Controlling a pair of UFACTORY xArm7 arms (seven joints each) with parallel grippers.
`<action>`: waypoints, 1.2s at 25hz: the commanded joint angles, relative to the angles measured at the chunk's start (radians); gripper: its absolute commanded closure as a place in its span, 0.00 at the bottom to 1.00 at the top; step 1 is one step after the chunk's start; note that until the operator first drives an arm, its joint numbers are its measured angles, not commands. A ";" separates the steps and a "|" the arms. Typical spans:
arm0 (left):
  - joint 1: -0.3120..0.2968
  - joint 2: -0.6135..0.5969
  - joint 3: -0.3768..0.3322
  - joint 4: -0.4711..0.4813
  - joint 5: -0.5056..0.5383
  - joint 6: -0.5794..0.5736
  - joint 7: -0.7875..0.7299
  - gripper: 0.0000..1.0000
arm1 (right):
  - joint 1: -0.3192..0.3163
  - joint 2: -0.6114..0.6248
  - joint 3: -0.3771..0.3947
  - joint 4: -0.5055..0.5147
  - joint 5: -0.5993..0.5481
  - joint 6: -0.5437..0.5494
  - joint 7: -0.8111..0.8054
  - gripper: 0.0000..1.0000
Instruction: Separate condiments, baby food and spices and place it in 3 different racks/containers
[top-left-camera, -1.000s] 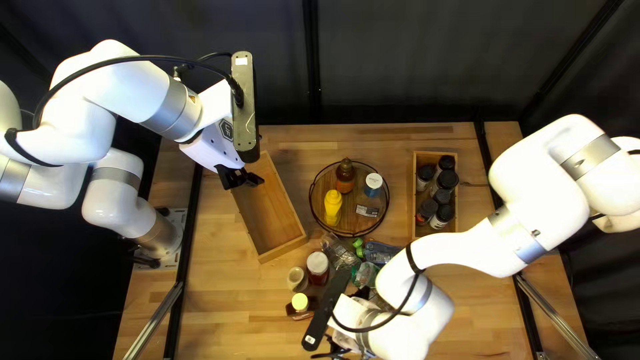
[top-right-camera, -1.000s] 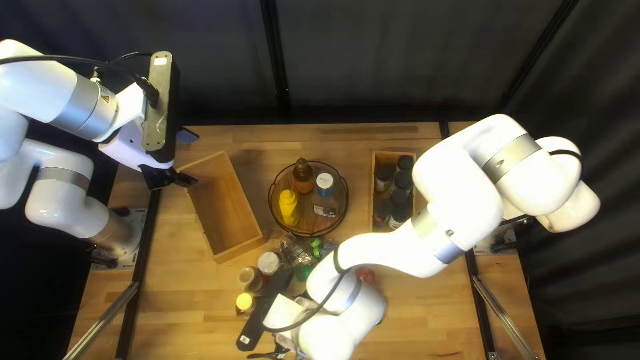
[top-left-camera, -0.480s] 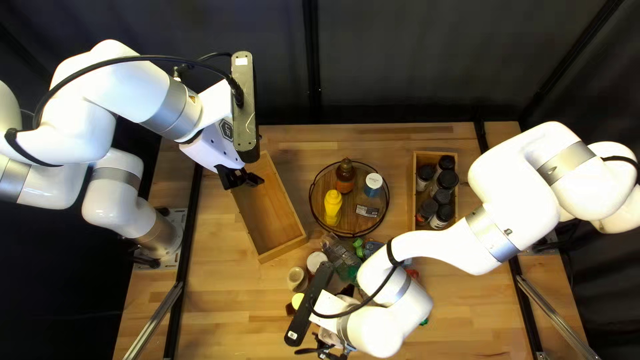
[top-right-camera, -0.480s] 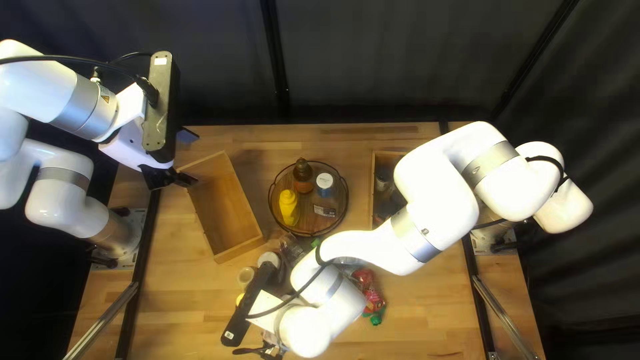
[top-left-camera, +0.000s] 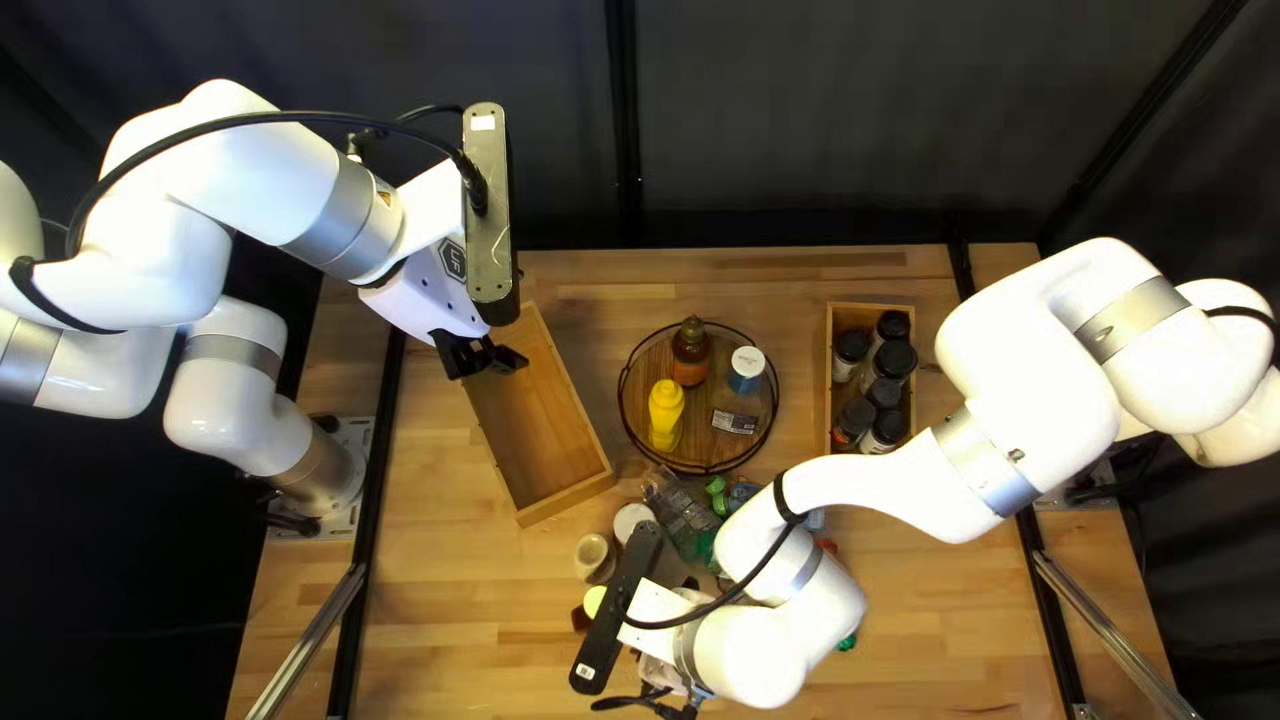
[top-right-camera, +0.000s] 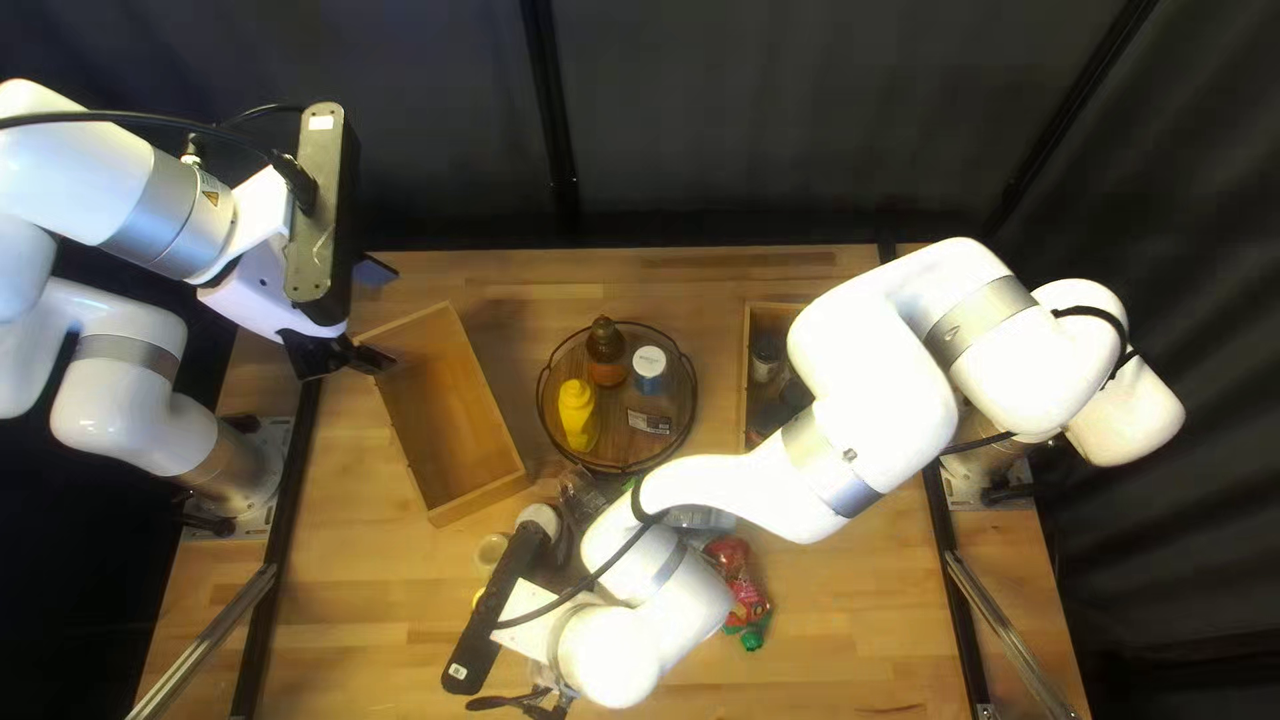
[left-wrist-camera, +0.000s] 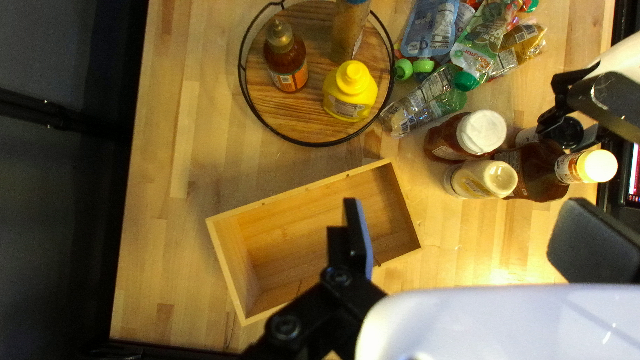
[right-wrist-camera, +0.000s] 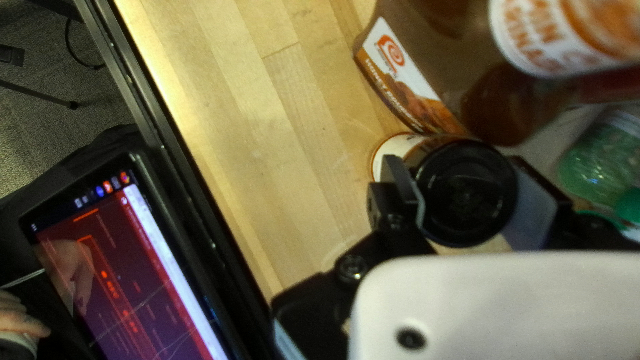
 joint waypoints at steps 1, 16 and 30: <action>0.000 0.000 0.000 0.000 0.000 0.000 0.000 0.00 | 0.007 -0.125 0.013 -0.097 0.014 0.035 0.006 0.96; 0.000 0.000 0.000 0.000 0.000 0.000 0.000 0.00 | -0.004 -0.743 -0.003 -0.656 0.044 0.139 0.073 0.99; 0.000 0.000 0.000 0.000 0.000 0.000 0.000 0.00 | -0.093 -1.038 -0.071 -1.033 -0.029 0.053 0.158 0.99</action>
